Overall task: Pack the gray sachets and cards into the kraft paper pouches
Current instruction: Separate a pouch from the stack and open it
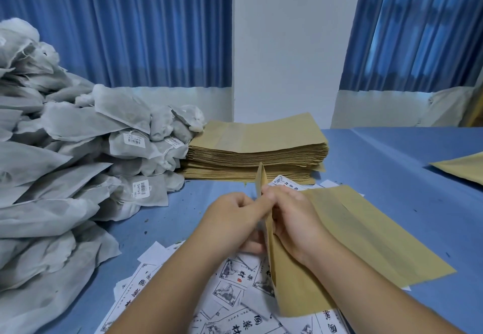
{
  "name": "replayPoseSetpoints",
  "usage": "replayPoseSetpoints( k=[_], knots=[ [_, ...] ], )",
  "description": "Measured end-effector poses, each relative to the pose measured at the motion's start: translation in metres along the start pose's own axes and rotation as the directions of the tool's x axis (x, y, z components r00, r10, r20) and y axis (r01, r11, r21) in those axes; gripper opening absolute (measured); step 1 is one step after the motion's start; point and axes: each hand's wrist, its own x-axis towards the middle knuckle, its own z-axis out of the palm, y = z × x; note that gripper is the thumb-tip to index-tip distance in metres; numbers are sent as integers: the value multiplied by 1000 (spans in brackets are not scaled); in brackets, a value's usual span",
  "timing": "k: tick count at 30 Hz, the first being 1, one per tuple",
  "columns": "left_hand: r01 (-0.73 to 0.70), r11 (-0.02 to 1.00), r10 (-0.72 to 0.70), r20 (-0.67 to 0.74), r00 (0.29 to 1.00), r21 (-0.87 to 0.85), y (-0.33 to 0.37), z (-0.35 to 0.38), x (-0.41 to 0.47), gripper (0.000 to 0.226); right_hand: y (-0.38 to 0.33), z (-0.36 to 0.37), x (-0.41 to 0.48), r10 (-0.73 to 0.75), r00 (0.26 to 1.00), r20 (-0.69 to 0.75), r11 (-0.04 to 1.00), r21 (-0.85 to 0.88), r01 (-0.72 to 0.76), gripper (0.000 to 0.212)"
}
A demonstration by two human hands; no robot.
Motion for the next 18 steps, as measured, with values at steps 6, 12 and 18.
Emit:
replayPoseSetpoints(
  k=[6,12,18],
  knots=[
    [7,999,-1,134,991,-39,-4,-6,0,34,-3,2,1,-21,1000,-11,990,-139,19,47],
    [103,972,-41,280,959,-210,-5,-14,2,18,-8,-3,2,-14,999,-36,984,-179,7,38],
    [25,981,19,225,974,-192,-3,-9,3,17,-14,-9,2,-31,999,19,978,-207,34,28]
  ],
)
